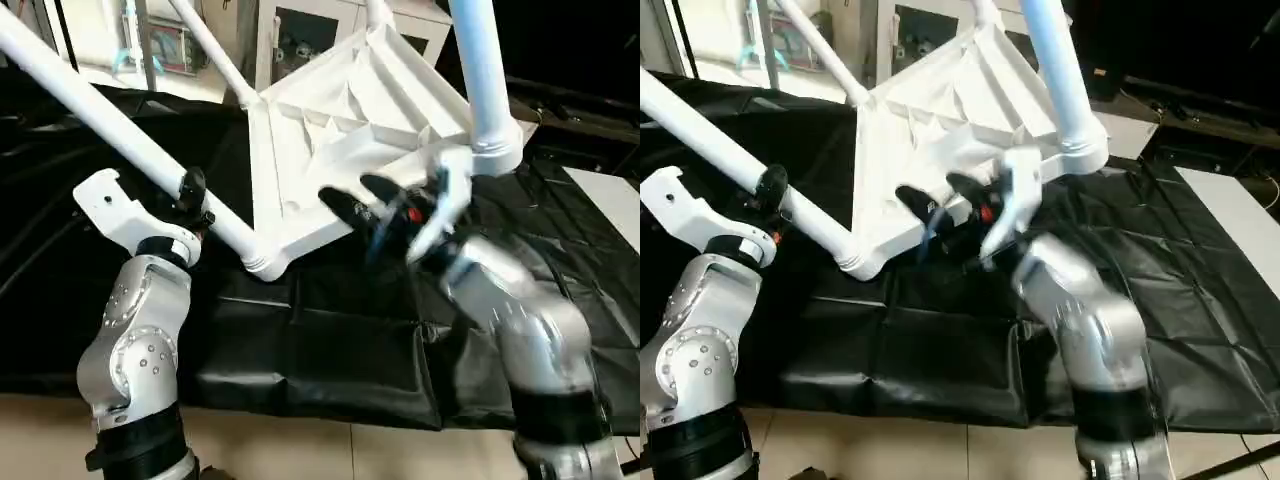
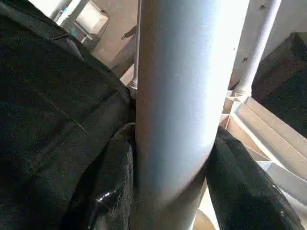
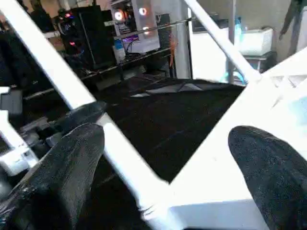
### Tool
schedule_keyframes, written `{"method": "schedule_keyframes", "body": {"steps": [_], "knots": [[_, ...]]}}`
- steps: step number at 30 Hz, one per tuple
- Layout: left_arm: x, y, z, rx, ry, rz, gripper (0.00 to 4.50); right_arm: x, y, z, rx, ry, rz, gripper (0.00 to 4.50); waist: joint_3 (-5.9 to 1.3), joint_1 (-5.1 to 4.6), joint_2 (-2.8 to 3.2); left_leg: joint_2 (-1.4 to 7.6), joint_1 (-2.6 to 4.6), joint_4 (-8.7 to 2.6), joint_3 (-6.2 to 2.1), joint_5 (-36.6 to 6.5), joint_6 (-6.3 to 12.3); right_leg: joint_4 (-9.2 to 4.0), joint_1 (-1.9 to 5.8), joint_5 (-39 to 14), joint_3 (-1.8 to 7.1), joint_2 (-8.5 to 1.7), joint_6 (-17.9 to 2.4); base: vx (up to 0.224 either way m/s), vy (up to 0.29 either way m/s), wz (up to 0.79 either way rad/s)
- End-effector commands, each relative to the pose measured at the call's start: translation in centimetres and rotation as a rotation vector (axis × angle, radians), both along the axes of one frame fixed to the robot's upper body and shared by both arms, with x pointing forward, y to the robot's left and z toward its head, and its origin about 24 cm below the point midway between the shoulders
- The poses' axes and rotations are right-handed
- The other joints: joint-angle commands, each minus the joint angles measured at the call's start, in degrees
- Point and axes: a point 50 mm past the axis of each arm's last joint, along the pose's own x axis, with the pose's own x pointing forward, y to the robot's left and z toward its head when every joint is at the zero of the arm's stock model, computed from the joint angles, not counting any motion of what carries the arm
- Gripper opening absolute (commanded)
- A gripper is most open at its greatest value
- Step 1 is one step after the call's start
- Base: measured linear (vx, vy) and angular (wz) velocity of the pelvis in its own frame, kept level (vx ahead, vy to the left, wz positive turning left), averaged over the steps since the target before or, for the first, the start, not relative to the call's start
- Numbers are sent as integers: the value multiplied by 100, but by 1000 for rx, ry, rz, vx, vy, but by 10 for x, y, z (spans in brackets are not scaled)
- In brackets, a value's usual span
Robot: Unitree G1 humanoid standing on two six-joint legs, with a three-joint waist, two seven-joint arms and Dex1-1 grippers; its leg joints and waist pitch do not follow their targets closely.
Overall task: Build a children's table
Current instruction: Flip table
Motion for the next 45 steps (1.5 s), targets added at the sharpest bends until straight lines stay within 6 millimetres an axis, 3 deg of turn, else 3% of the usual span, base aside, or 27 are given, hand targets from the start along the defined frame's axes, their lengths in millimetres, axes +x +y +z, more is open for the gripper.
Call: {"method": "schedule_keyframes", "body": {"steps": [1,5,6,8,9,10,11,12,13,14,15,16,17,18,21,23,24,25,26,27,28,29,30,31,33,36,45], "knots": [[2,-5,-27,-47,144,-15,182,0,-14,-3,-21,34,-97,450,-207,-88,134,127,257,-522,-173,-3441,-578,-671,-30,-3859,-19,-237,185,0,0,0],[2,-5,-27,-47,147,-18,182,2,-34,-23,-72,144,-321,450,-166,-177,257,181,254,-657,-263,-4056,-667,-683,70,-3616,-170,-220,78,0,0,0],[2,-5,-27,-47,149,-19,182,2,-37,-26,-59,189,-380,450,-127,-248,289,251,207,-801,-280,-4500,-624,-604,194,-3418,-304,-171,36,0,0,0],[2,-5,-27,-47,150,-20,182,2,-38,-27,-56,197,-397,450,-102,-216,346,344,22,-1041,-251,-4766,-655,-254,382,-3060,-254,-149,-65,-38,-11,3],[2,-5,-27,-48,151,-21,182,3,-39,-28,-57,212,-414,450,-107,-114,302,413,-94,-1235,-122,-4874,-607,229,489,-2475,-122,-110,-124,-77,-21,5],[2,-6,-27,-48,153,-22,182,3,-40,-31,-54,246,-445,450,-75,22,215,289,64,-1124,112,-4557,-556,84,236,-3038,47,-106,-85,-18,-75,20],[2,-6,-28,-48,154,-23,182,4,-41,-32,-50,254,-453,450,-58,-77,10,62,376,-578,112,-4072,-505,-524,-159,-4483,25,-187,216,55,-57,11],[2,-6,-28,-48,155,-23,182,4,-42,-34,-41,272,-469,450,-21,-161,3,-299,472,583,-212,-1320,-164,-1169,-308,-6901,318,-1002,255,55,-57,11],[2,-6,-28,-48,155,-23,182,4,-42,-34,-41,272,-469,450,-70,-136,-5,-183,209,374,-293,-1204,-162,-977,118,-6529,236,-1109,291,90,44,-25],[2,-5,-28,-50,155,-23,182,5,-41,-35,-13,293,-473,450,-123,-87,23,-60,136,46,-274,-1424,-261,-792,292,-5958,46,-940,342,0,0,0],[1,-5,-28,-50,156,-22,182,6,-40,-35,2,302,-472,450,-118,-157,156,68,275,-381,-347,-2394,-436,-557,131,-4258,-176,-407,276,0,0,0],[0,-4,-29,-60,159,-19,182,9,-38,-35,83,324,-457,450,-212,-237,274,176,352,-544,-419,-2968,-470,-422,235,-2607,-192,-313,47,-53,17,12],[0,-4,-29,-71,162,-16,182,13,-38,-36,138,338,-452,450,-139,-326,311,258,232,-736,-468,-3370,-417,-334,345,-1700,-195,-286,-200,-86,36,0],[-1,-4,-30,-77,165,-14,182,17,-40,-37,166,348,-462,450,-46,-387,313,347,228,-933,-466,-4282,-319,-262,404,-1836,-268,-224,-212,-86,36,0],[-1,-4,-31,-83,167,-14,182,23,-44,-39,201,368,-491,450,24,-347,244,361,307,-1054,-226,-4806,-258,-94,380,-2154,-212,-182,-245,-32,-29,22],[-2,-3,-31,-83,167,-15,182,28,-44,-34,264,357,-471,450,61,-310,160,-17,813,-458,-13,-4140,-340,-902,-160,-4432,-309,-263,166,43,-82,25],[-2,-3,-31,-84,168,-15,182,31,-42,-30,326,353,-445,450,-12,-456,202,-114,921,7,-56,-3176,-261,-1344,-81,-5321,-831,-479,638,35,-70,14],[-2,-3,-31,-85,168,-15,182,33,-41,-29,345,352,-432,450,-34,-516,259,46,656,-277,-154,-3425,-240,-1138,257,-4734,-1010,-423,726,12,35,-26],[-2,-3,-31,-87,168,-16,182,35,-40,-28,366,352,-416,450,-58,-408,436,343,47,-855,-266,-4108,-216,-45,918,-3311,-749,-384,486,-4,30,-19],[-2,-4,-31,-88,171,-20,182,41,-39,-33,336,371,-434,450,-54,-10,357,327,31,-1208,-58,-4831,-78,595,705,-1094,-266,-161,-8,-4,30,-19],[-2,-4,-31,-88,171,-20,182,41,-39,-33,336,371,-434,450,-123,-71,272,202,443,-944,-35,-4270,-133,263,419,-1844,-32,-308,54,58,-126,4],[-2,-5,-32,-90,172,-22,182,45,-39,-36,325,379,-445,450,-166,-64,-14,22,535,-581,-102,-3338,-138,-207,229,-3145,84,-487,233,84,-129,-11],[-2,-5,-32,-92,173,-23,182,49,-39,-38,314,389,-460,450,-121,8,18,-26,345,-246,-86,-1915,-301,-645,169,-5422,240,-816,404,84,-129,-11],[-2,-5,-31,-93,173,-24,182,53,-38,-40,310,397,-461,450,-261,71,38,96,39,-468,-165,-947,-394,-431,443,-4583,177,-720,454,63,-36,-22],[-3,-5,-32,-98,176,-23,182,61,-36,-42,314,410,-458,450,-362,156,146,116,155,-516,-109,-184,-495,-173,323,-1818,82,-422,273,85,-28,-2],[-3,-4,-32,-106,180,-21,182,68,-32,-39,308,398,-432,450,-381,135,225,135,108,-535,-16,-370,-589,-55,357,-66,74,-288,-307,0,0,0],[-4,-4,-32,-114,182,-15,182,82,-25,-27,304,329,-383,404,-320,179,191,181,115,-596,45,-650,-546,-100,345,-432,143,-268,-380,0,0,0]]}}
